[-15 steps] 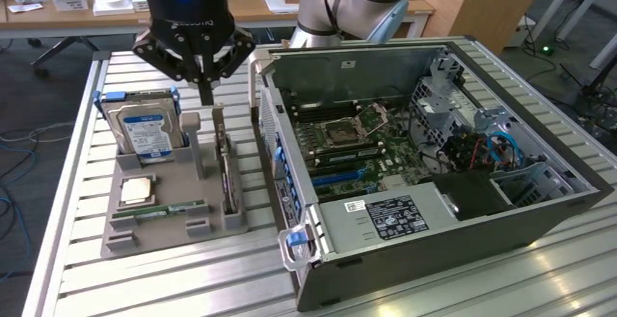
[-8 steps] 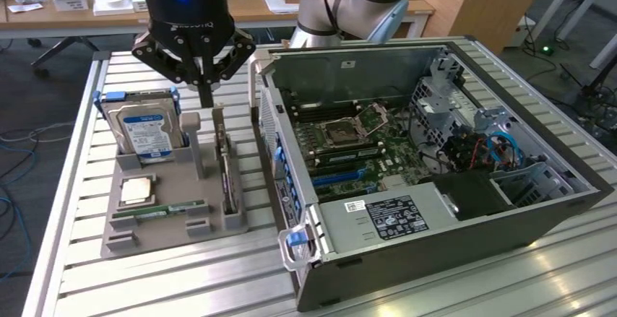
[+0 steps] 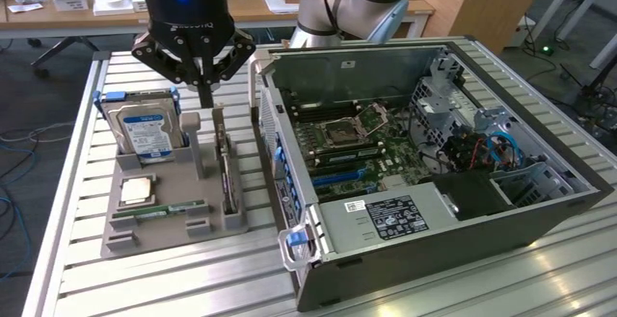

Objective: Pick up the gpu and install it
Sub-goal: 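Reach for the gpu, then pick up the gpu and move the gpu toward the slot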

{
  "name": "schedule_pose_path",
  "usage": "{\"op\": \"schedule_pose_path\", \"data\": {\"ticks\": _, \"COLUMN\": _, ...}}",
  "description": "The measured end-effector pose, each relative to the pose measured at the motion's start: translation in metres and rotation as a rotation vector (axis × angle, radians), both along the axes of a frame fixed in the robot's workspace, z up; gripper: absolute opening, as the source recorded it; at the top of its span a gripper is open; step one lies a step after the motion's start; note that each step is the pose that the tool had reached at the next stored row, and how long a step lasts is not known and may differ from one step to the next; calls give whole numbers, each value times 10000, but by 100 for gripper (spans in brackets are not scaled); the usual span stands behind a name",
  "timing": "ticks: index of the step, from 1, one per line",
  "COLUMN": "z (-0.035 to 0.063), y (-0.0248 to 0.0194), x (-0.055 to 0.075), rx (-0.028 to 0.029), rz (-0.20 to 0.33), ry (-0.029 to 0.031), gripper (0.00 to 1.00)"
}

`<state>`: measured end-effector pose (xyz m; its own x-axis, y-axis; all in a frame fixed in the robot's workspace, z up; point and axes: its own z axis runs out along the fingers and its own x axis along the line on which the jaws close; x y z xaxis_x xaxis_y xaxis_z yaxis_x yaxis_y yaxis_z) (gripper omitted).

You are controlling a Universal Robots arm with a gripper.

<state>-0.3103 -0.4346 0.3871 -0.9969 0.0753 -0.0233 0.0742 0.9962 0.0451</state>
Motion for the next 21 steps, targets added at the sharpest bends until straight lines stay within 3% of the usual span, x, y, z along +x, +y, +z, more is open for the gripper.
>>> {"op": "schedule_pose_path", "data": {"ticks": 14, "z": 0, "y": 0, "x": 0, "rx": 0, "rz": 0, "ry": 0, "gripper": 11}}
{"op": "schedule_pose_path", "data": {"ticks": 20, "z": 0, "y": 0, "x": 0, "rx": 0, "rz": 0, "ry": 0, "gripper": 41}}
{"op": "schedule_pose_path", "data": {"ticks": 21, "z": 0, "y": 0, "x": 0, "rx": 0, "rz": 0, "ry": 0, "gripper": 41}}
